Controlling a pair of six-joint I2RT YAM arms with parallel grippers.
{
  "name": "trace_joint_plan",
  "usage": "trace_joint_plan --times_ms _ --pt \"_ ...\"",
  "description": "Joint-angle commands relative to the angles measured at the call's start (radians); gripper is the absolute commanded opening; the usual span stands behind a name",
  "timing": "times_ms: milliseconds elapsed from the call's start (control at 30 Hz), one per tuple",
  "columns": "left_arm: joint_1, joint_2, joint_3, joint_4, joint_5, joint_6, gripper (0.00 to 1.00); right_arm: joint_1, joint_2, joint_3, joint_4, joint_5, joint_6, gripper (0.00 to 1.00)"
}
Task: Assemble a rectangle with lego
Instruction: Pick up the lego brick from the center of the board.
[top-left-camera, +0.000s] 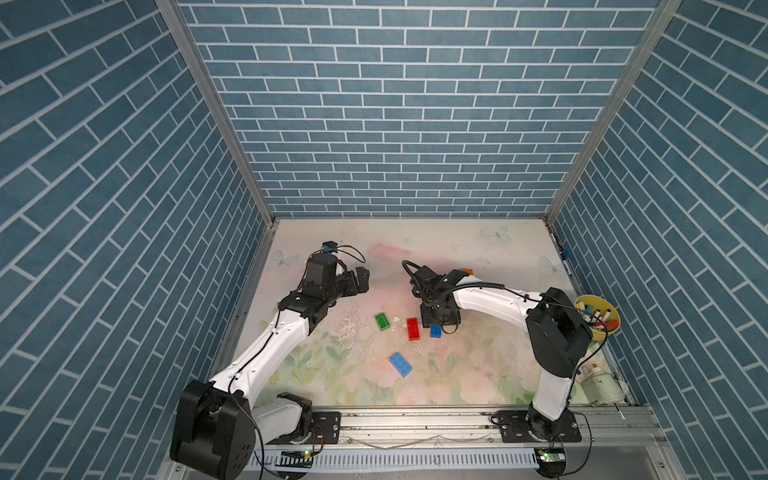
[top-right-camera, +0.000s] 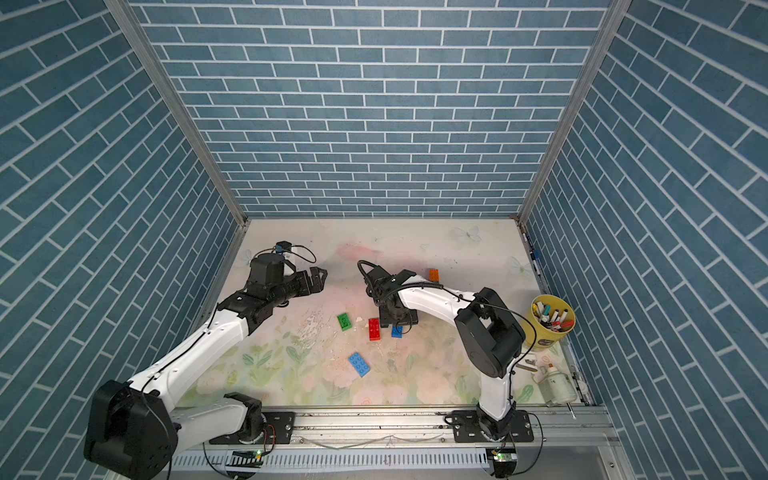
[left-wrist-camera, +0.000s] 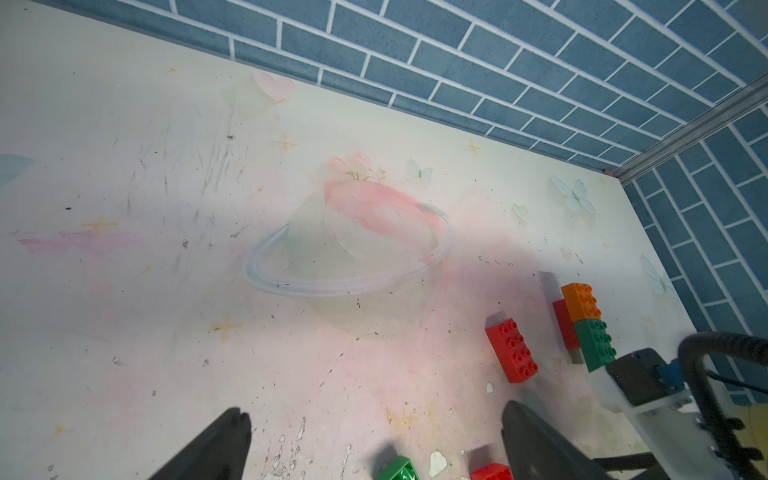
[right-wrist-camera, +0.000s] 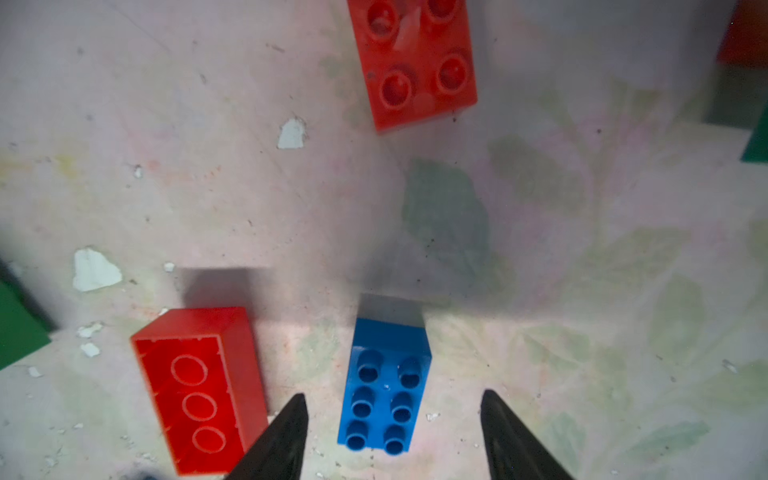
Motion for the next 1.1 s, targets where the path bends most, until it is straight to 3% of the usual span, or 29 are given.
trace_joint_plan --times_ms 0,133,333,600,800,900,1067 --pt "0.008 -0.010 -0.015 0.014 0.015 0.013 1.00 0.004 0.038 0.018 -0.008 -0.005 0.062 0.66" --pt "0.009 -0.004 -0.015 0.013 0.014 0.012 1.00 0.005 0.060 0.018 0.016 -0.014 0.062 0.62" --pt "0.012 -0.004 -0.017 0.014 0.012 0.011 1.00 0.005 0.076 0.022 0.028 -0.009 0.056 0.45" --pt "0.017 0.000 -0.017 0.013 0.013 0.010 1.00 0.005 0.084 0.011 0.040 -0.012 0.053 0.43" --pt "0.019 0.002 -0.017 0.013 0.013 0.009 1.00 0.006 0.068 0.021 0.041 0.001 0.021 0.16" --pt "0.019 0.002 -0.019 0.013 0.016 0.008 1.00 -0.001 0.039 0.052 0.020 0.026 -0.038 0.09" --pt "0.019 0.009 -0.030 0.033 0.064 0.012 1.00 -0.081 0.039 0.176 -0.045 0.007 -0.241 0.08"
